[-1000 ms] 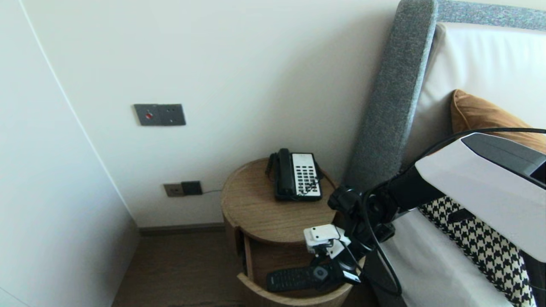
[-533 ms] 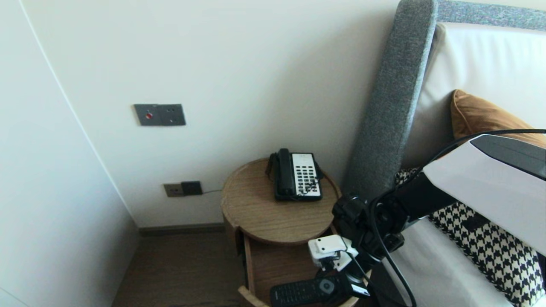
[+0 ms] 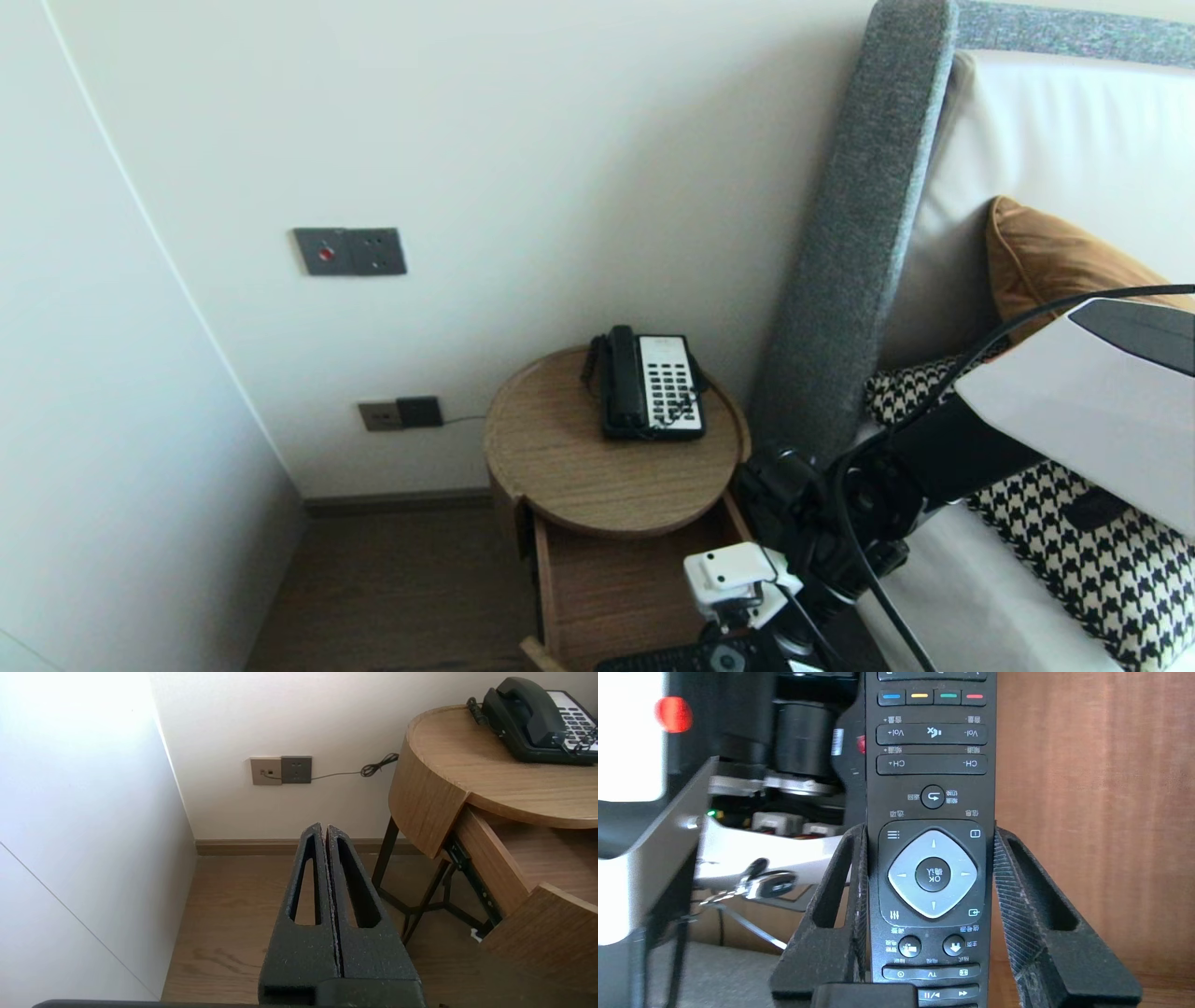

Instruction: Open the nightstand drawer

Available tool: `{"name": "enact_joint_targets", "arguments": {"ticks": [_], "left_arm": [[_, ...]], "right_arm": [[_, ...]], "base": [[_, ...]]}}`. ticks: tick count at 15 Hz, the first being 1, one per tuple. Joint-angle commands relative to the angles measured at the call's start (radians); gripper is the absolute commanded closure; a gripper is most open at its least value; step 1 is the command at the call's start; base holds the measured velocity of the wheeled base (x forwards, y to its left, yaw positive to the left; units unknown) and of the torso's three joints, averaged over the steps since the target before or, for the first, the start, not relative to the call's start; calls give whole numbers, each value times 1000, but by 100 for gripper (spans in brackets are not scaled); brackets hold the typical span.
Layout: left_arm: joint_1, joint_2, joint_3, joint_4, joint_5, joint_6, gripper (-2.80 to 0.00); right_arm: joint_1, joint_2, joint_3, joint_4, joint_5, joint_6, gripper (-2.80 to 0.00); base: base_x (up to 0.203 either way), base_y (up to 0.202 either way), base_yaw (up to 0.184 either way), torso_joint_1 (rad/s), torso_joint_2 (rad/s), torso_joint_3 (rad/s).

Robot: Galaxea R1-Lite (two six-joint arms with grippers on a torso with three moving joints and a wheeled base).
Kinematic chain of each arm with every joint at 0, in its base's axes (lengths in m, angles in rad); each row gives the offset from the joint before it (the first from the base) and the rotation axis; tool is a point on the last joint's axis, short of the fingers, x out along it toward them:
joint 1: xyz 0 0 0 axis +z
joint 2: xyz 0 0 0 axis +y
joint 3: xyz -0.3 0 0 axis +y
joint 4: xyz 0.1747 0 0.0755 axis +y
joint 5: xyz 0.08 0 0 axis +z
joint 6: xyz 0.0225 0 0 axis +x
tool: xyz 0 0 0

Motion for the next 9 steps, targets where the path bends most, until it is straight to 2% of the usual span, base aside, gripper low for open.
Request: {"name": "enact_joint_targets", "arguments": {"ticks": [1, 9], "left_arm": [[0, -2, -1, 0, 1, 0, 0], [0, -2, -1, 0, 1, 0, 0]], "right_arm": [[5, -19, 23, 2, 2, -6, 0], [-10, -23, -102, -10, 6, 2, 0]], "base": [[0, 0, 0, 0, 0, 0], [0, 0, 0, 0, 0, 0]]}}
